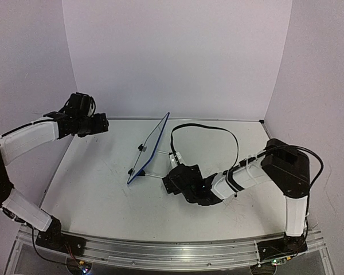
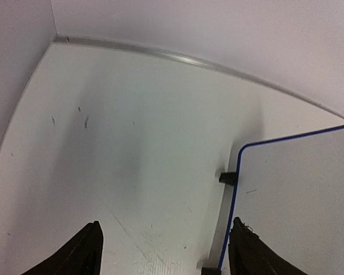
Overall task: Write a sentence on the whiteboard
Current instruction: Move the whiteboard to the center of the board.
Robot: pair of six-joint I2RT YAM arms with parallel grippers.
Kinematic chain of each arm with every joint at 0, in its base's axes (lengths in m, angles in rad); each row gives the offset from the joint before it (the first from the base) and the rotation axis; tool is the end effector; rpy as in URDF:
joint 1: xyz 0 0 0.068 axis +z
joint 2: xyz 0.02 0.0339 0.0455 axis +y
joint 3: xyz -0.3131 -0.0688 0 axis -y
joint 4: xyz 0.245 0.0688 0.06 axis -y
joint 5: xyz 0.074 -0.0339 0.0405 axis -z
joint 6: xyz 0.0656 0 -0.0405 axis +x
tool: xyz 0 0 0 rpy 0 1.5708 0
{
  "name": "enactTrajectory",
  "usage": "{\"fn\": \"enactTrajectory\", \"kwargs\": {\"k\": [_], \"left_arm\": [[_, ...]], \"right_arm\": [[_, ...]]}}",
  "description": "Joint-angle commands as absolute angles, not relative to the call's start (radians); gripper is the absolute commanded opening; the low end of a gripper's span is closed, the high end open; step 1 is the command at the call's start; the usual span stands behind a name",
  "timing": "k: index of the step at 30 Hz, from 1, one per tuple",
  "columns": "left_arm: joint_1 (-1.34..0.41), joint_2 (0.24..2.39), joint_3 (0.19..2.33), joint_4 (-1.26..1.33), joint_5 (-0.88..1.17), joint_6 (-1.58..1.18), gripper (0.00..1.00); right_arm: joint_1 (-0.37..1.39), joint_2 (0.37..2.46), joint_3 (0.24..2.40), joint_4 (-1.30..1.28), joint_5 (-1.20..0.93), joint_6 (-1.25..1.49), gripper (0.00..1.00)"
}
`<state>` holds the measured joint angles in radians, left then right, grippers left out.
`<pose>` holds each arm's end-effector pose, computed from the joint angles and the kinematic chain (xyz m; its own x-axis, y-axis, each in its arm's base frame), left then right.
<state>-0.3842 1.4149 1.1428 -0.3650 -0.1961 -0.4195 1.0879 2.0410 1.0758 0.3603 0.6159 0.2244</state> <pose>0.3151 -0.1136 0.3325 -0.5943 -0.1906 -0.7813 -0.0215 0.9749 -0.2215 0.2451 0.3859 0.1528 -0.3692 -0.3130 -0.8750 -0.4309 0.8919 -0.1372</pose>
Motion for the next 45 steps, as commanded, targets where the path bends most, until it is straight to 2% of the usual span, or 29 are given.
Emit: {"fn": "enactTrajectory", "kwargs": {"k": [1, 9, 13, 16, 25, 36, 45], "left_arm": [[-0.376, 1.527, 1.08, -0.311, 0.006, -0.452, 0.74], [-0.376, 1.789, 1.122, -0.231, 0.05, -0.438, 0.6], [-0.381, 1.901, 1.169, -0.226, 0.097, -0.419, 0.46], [-0.412, 1.951, 1.172, -0.226, 0.103, -0.411, 0.38], [-0.503, 2.007, 1.143, -0.225, 0.113, -0.437, 0.26], [-0.612, 1.871, 0.958, -0.227, 0.094, -0.535, 0.23], [-0.712, 1.881, 0.999, -0.226, 0.137, -0.612, 0.22]], "right_arm": [[1.044, 1.865, 1.058, 0.257, 0.577, 0.282, 0.98], [0.925, 1.585, 0.964, 0.09, 0.488, 0.304, 0.98], [0.897, 1.487, 0.966, 0.005, 0.49, 0.297, 0.98], [0.886, 1.419, 0.952, -0.031, 0.491, 0.305, 0.98], [0.86, 1.305, 0.958, -0.07, 0.503, 0.331, 0.98], [0.849, 1.251, 0.994, -0.087, 0.538, 0.284, 0.98], [0.83, 1.221, 1.036, -0.108, 0.515, 0.276, 0.98]]}}
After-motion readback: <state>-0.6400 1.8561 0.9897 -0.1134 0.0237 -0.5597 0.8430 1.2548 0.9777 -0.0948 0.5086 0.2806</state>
